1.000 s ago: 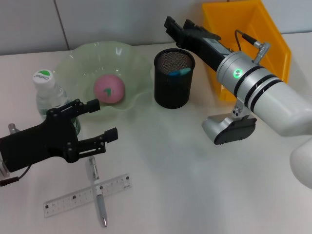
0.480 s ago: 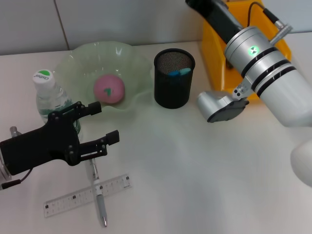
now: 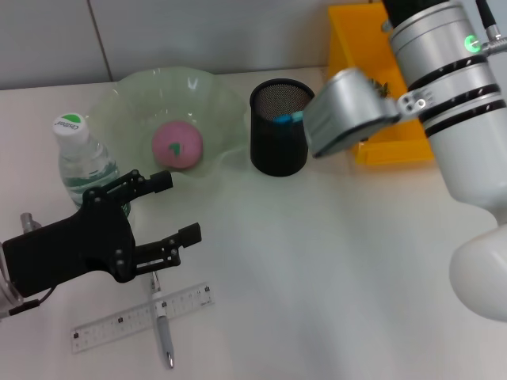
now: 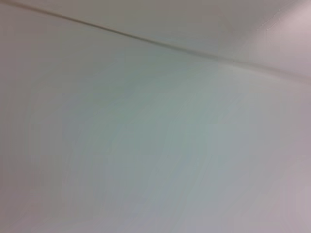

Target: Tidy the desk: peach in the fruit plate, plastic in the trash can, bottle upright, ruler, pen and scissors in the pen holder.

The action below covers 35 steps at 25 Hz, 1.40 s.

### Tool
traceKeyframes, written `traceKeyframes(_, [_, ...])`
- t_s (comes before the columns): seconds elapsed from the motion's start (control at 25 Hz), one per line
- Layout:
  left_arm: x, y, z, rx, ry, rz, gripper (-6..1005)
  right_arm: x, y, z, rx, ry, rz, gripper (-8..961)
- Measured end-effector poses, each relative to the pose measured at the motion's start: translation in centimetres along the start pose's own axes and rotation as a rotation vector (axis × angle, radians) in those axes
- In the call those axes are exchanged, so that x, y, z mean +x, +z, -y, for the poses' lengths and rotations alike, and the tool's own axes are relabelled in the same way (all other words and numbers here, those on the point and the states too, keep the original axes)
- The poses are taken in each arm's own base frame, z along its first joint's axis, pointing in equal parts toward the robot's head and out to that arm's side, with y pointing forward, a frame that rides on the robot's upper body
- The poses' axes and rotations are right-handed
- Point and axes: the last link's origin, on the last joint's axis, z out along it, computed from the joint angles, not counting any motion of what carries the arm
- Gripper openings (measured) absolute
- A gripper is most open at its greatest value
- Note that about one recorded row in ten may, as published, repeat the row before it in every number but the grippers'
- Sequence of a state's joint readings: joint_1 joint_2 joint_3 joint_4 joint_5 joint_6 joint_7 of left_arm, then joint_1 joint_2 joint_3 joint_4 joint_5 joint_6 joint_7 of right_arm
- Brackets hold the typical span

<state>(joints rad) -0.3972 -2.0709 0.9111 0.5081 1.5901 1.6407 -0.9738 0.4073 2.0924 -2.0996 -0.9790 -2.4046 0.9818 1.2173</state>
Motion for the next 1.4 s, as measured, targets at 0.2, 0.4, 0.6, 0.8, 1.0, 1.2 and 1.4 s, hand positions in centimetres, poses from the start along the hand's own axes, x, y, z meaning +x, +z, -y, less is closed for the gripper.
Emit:
traceKeyframes(0.2, [0.6, -0.3, -0.2, -0.014, 0.003, -0.036, 797, 0.7, 0.3, 1.3, 0.060, 0.458, -0.090, 552])
traceKeyframes(0.4, [1.6, -1.0, 0.5, 0.018, -0.020, -0.084, 797, -0.5, -0.1, 0.5, -0.011, 1.038, -0.050, 552])
traceKeyframes(0.6, [2.4, -1.6, 0.7, 0.024, -0.015, -0.123, 796, -1.4, 0.1, -1.2, -0.203, 1.485, -0.075, 551])
traceKeyframes(0.8, [2.6, -1.8, 0.8, 0.024, -0.006, -0.121, 795, -1.4, -1.0, -1.5, -0.367, 1.729, -0.132, 551])
traceKeyframes(1.0, [2.7, -1.9, 0.8, 0.022, -0.010, -0.125, 795, -2.5, -1.3, -0.7, -0.460, 1.747, -0.194, 550])
traceKeyframes(1.2, [3.0, -1.9, 0.7, 0.009, -0.007, -0.135, 794, -2.9, 0.0, -0.4, -0.537, 1.745, -0.221, 550])
traceKeyframes(1.4, [3.1, -1.8, 0.7, 0.003, -0.004, -0.137, 793, -2.8, 0.7, 0.9, -0.693, 1.752, -0.303, 549])
